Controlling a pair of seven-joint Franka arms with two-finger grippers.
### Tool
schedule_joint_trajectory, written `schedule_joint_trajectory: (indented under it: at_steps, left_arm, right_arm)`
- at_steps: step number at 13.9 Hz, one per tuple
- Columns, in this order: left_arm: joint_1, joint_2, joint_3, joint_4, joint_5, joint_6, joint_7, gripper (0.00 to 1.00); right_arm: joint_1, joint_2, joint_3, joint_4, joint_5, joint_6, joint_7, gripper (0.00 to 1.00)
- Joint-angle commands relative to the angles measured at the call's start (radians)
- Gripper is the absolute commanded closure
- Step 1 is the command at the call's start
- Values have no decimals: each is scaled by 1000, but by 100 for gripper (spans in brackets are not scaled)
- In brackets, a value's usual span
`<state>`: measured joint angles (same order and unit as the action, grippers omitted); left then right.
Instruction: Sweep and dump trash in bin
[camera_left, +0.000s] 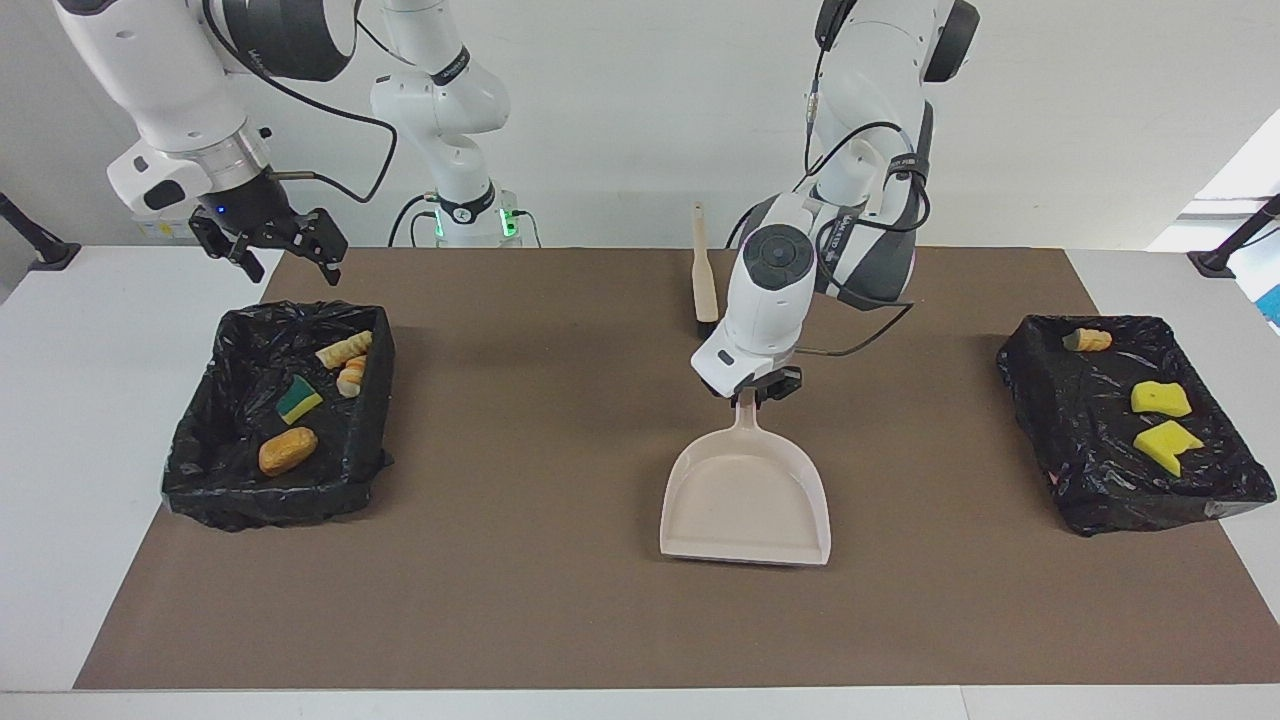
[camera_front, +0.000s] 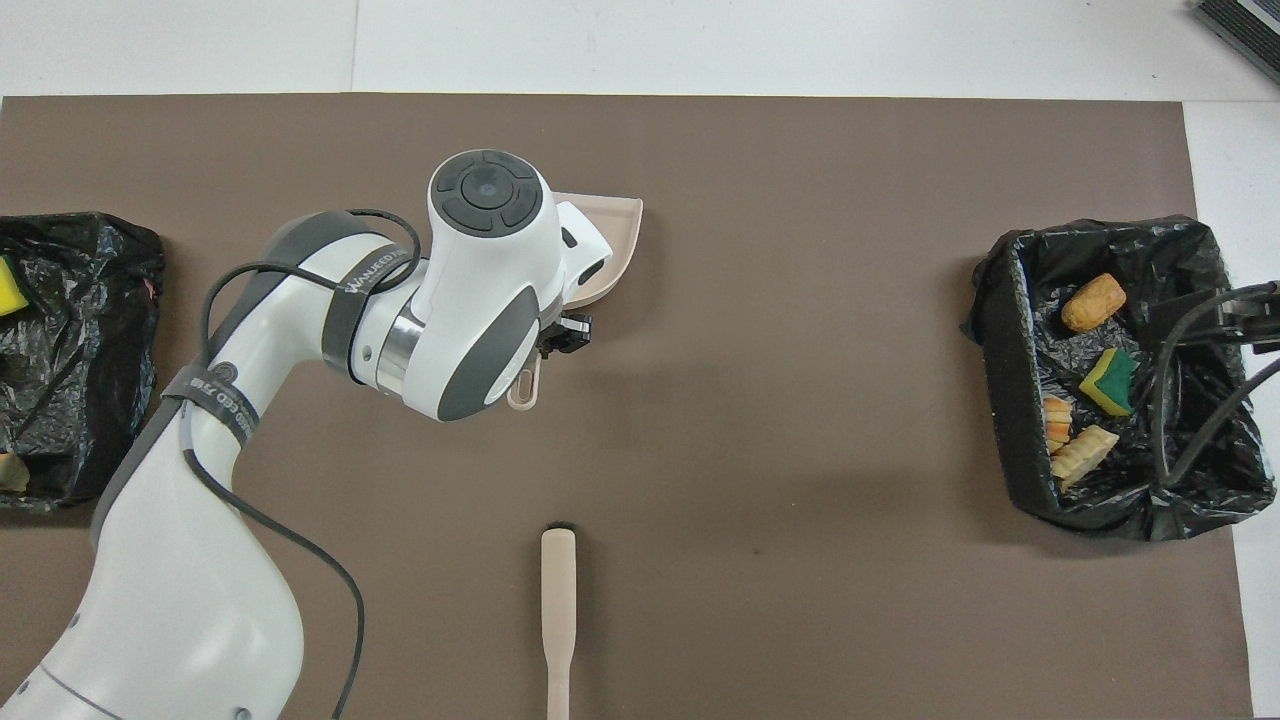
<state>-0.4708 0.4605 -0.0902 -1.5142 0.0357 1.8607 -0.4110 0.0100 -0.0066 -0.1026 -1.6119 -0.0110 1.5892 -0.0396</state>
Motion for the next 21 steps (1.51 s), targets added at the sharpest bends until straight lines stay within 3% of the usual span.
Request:
schedule_joint_trajectory:
  at_steps: [1, 3, 4, 5, 6, 8, 12, 14, 17, 21]
  left_arm:
    - [-45, 45, 21, -1, -13, 64, -96, 100]
    - [-45, 52, 20, 0, -20, 74, -141, 86]
    - [-45, 53, 20, 2, -22, 74, -152, 66]
    - [-45, 52, 20, 2, -23, 71, -150, 27]
    - [-43, 49, 20, 0, -20, 62, -147, 0]
    - [-45, 23, 23, -33, -19, 43, -137, 0]
    - [46, -132, 30, -98, -19, 3, -112, 0]
    - [95, -213, 32, -142, -19, -29, -25, 0]
    - [208, -397, 30, -219, -22, -73, 173, 0]
    - [282, -503, 33, -186, -22, -208, 369, 0]
  right_arm:
    - [-2, -23, 3, -22, 16, -9, 12, 0]
    - [-2, -23, 3, -22, 16, -9, 12, 0]
    - [-2, -23, 3, -22, 16, -9, 12, 0]
    - [-2, -23, 3, -22, 16, -9, 12, 0]
    - [-2, -23, 3, -22, 16, -9, 12, 0]
    - [-2, -23, 3, -22, 16, -9, 12, 0]
    - [-2, -23, 3, -22, 16, -9, 12, 0]
    - [-2, -23, 3, -22, 16, -9, 12, 0]
    - [-2, -23, 3, -22, 16, -9, 12, 0]
    - [-2, -23, 3, -22, 16, -9, 12, 0]
